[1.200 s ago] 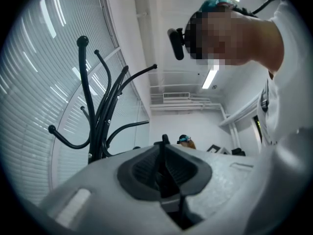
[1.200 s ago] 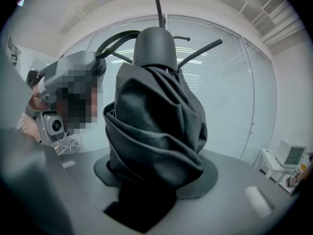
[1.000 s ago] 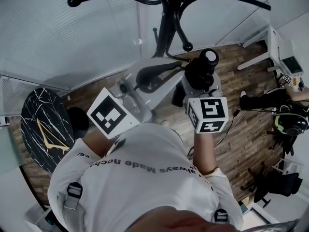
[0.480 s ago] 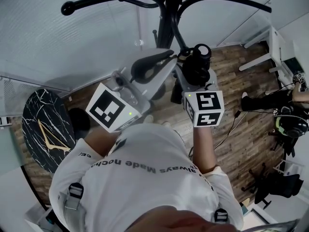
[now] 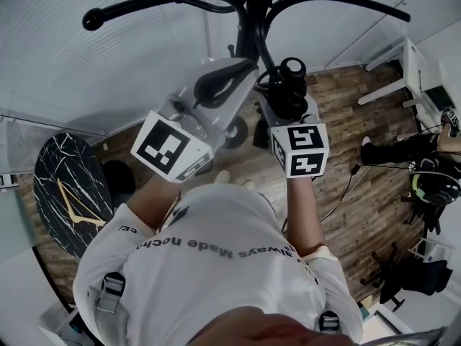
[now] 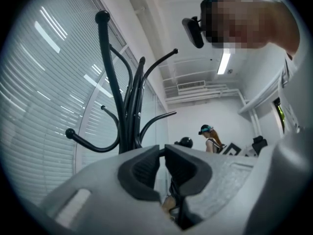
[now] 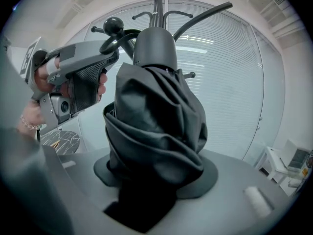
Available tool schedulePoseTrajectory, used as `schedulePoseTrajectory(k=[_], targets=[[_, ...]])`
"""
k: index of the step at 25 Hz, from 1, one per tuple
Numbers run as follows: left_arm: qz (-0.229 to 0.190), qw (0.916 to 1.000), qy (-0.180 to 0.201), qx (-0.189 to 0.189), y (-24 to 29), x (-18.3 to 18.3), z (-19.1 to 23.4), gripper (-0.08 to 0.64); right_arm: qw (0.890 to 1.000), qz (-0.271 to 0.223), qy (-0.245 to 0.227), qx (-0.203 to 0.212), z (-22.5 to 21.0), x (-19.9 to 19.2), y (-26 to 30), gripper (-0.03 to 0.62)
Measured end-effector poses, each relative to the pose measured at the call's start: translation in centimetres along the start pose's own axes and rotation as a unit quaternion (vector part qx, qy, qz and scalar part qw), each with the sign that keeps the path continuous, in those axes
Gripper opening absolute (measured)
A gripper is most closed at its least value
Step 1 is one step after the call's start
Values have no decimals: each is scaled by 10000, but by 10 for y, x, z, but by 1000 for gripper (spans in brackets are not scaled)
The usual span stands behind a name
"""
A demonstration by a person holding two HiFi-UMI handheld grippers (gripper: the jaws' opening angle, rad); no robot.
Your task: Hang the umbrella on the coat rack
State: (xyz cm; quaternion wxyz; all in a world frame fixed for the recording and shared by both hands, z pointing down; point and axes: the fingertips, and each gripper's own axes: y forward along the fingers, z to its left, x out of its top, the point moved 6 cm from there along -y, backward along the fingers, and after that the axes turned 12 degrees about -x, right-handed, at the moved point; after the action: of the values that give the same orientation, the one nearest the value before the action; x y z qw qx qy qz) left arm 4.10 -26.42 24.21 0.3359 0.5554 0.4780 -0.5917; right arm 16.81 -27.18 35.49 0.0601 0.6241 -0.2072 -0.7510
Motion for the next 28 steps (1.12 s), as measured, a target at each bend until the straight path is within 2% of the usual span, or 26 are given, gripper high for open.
schedulePoseTrajectory(k=[15,20,28], targets=[[227,9984,310,421,15,-6,36,35,9992,357,18,175,-10,-2,49,241],[293,9979,341,461,16,-9,38,35,9981,550,63,252,-11,-17,64,241],[350,9978,366,426,14,-9,30,35,9952,384,-56,903,14,-51,74,242]])
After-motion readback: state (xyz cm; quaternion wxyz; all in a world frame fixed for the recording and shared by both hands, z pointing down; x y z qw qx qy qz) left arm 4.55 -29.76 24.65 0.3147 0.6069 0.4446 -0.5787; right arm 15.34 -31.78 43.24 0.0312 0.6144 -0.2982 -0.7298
